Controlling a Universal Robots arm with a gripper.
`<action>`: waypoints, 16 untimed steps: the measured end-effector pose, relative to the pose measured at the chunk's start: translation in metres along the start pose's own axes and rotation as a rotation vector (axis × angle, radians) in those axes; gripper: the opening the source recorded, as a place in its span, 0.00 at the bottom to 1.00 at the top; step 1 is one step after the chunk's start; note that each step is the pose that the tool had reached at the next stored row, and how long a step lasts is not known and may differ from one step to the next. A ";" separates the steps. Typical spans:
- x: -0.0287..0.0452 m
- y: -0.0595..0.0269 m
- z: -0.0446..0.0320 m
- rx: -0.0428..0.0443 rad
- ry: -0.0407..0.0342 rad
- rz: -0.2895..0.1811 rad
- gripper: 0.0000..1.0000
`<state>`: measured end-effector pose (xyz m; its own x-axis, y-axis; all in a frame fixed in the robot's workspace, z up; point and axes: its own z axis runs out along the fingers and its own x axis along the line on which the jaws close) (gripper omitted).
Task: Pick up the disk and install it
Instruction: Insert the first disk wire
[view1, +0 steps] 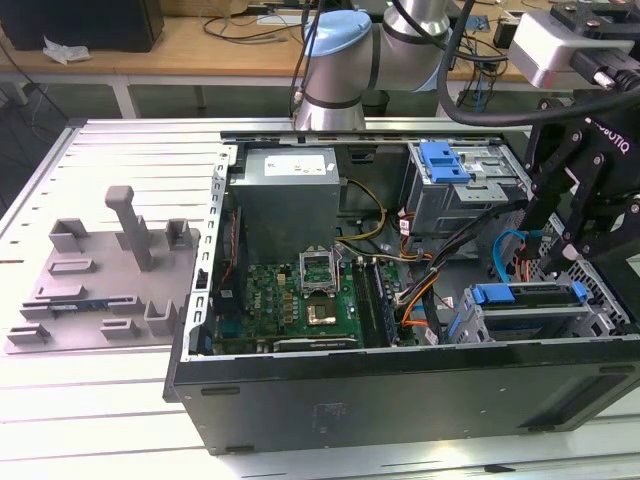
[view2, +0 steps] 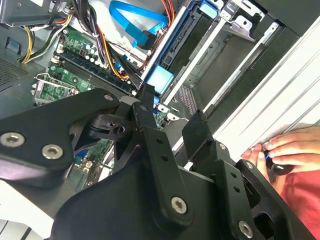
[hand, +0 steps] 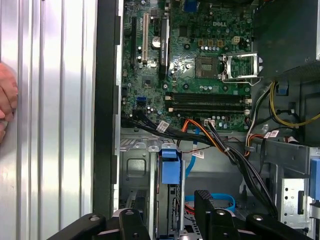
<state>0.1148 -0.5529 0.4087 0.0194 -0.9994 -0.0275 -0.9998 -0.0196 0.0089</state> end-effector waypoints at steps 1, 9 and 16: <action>-0.0019 0.0000 0.0001 0.0000 0.0004 0.000 0.50; -0.0569 -0.0015 0.0015 -0.0014 0.0708 0.000 0.50; -0.0803 -0.0082 0.0021 -0.0158 0.2198 0.001 0.50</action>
<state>0.1214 -0.4725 0.4087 0.0212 -0.9813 0.1912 -0.9996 -0.0168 0.0245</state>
